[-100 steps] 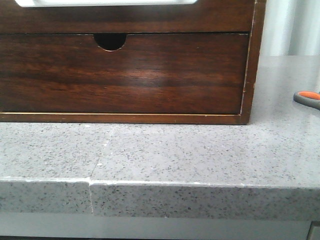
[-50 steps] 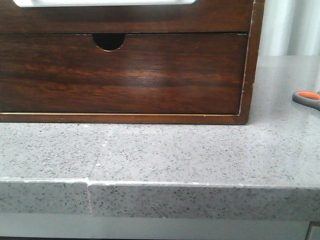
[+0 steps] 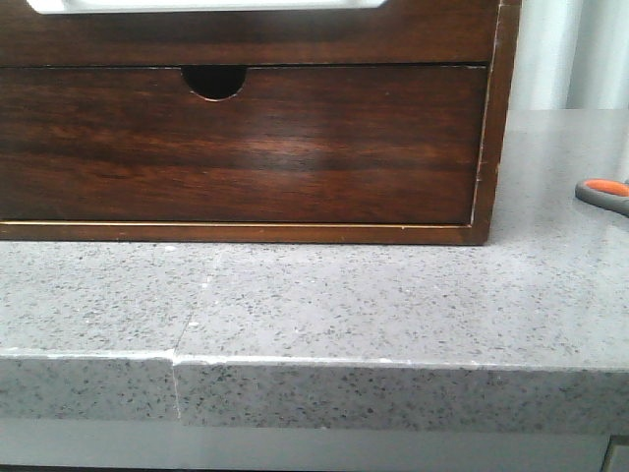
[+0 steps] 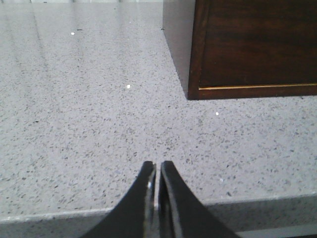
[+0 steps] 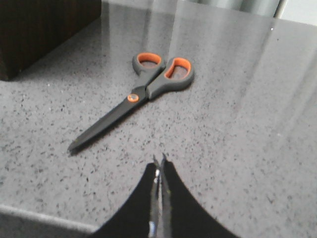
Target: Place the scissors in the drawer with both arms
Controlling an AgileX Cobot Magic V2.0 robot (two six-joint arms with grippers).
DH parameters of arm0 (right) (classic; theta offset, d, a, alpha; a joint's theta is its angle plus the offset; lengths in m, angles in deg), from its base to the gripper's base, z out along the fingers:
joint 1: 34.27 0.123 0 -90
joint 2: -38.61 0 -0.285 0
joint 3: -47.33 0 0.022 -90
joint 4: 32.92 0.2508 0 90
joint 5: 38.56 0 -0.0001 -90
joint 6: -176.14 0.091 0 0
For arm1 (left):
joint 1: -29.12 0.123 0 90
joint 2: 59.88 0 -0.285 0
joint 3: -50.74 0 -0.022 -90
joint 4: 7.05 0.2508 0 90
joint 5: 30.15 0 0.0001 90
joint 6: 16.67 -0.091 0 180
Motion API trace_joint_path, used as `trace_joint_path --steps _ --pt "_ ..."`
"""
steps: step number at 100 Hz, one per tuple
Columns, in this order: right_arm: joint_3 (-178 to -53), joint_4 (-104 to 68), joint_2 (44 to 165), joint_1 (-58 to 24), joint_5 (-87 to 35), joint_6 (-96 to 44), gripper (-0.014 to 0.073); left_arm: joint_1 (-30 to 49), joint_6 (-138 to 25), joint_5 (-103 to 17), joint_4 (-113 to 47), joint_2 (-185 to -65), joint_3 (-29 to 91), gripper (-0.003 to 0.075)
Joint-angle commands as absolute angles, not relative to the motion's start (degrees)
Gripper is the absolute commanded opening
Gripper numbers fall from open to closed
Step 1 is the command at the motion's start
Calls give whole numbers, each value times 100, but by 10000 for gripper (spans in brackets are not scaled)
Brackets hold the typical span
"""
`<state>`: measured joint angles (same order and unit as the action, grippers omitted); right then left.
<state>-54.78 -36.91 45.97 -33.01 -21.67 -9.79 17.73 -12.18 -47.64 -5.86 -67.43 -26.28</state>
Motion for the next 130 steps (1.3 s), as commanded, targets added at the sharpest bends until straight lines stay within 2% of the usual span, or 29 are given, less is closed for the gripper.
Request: trace_joint_path --steps 1,8,16,25,36,44,54,76,99,106,120,126,130 --pt "-5295 -3722 4433 -3332 -3412 -993 -46 1772 -1153 -3949 -1962 -6576 -2737 -20" --pt "-5295 -3644 4433 -3332 -4258 -993 -46 1772 -1153 -3692 -3987 -6576 -2737 -20" --pt "-5295 -3644 4433 -3332 -5052 -993 -46 1772 -1153 -3491 -5487 -6576 -2737 -20" --pt "-5295 -3635 4433 -3332 -5861 -733 -46 1772 -1153 -3323 -6080 -6576 -2737 -20" --pt "-5295 -3534 4433 -3332 -6386 614 -46 1772 -1153 -3315 -6276 -6576 -2737 -20" --pt "-5338 -2869 4433 -3332 -6146 1081 -46 1772 -1153 -3315 -6484 -6576 -2725 -20" --pt "-5538 -1307 4433 -3332 -5143 1233 -46 1759 -1163 -3315 -6575 -6576 -2629 -20" --pt "-6029 -157 4654 -3332 -3685 1233 -46 1759 -1227 -3631 -6249 -6998 -1962 -20" --pt "-6408 1724 5449 -3332 -3482 1233 -44 1759 -1227 -4410 -6354 -8361 -958 -13" --pt "-6521 1987 5688 -3332 -3358 1233 -41 1759 -1227 -4531 -6485 -8784 -673 45" --pt "-6704 1987 6048 -3332 -3256 1233 49 1759 -1461 -5016 -6798 -9650 -113 274" --pt "-6764 2002 6138 -3332 -3256 1233 125 1759 -1525 -5277 -7143 -9978 65 308" --pt "-6792 2002 6164 -3332 -3241 1233 183 1759 -1525 -5482 -7462 -10225 166 302"
